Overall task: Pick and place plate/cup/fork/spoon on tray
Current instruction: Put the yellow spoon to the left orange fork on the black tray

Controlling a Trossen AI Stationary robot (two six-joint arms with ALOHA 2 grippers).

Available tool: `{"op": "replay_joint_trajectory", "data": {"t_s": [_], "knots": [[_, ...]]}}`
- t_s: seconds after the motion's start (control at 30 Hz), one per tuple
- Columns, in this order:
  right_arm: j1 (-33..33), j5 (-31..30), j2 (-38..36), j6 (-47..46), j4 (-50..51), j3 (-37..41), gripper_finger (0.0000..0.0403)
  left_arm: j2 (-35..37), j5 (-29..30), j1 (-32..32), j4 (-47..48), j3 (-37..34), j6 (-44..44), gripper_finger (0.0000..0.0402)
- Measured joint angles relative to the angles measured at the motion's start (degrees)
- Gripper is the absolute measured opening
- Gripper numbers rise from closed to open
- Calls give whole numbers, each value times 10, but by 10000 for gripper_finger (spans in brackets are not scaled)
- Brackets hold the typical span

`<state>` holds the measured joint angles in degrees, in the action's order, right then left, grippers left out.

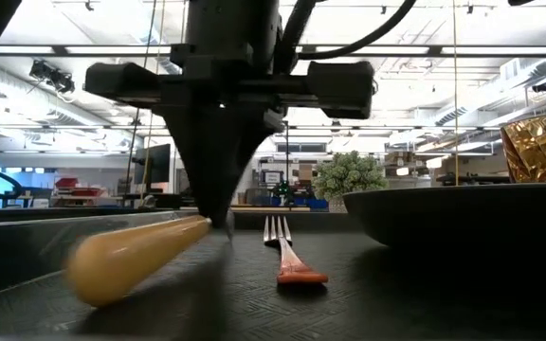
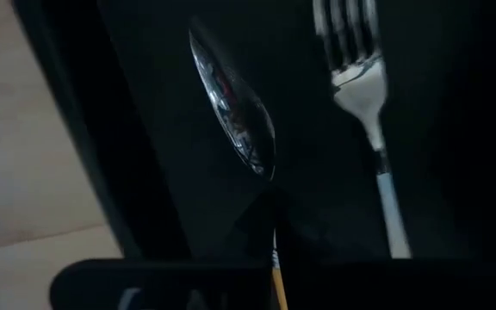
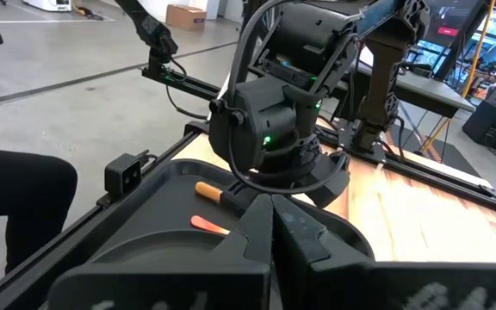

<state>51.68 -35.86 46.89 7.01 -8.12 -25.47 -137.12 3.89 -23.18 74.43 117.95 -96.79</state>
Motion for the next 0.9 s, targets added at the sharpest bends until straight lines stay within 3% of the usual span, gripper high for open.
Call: {"op": "replay_joint_trajectory", "data": {"t_s": [0.27, 0.9], "knots": [[0, -1, 0, 0, -2, 0, 7, -2, -15, 1, 89, 37, -14, 8], [0, 3, 0, 1, -11, 0, 7, -25, -9, 6, 71, 35, 17, 8]]}}
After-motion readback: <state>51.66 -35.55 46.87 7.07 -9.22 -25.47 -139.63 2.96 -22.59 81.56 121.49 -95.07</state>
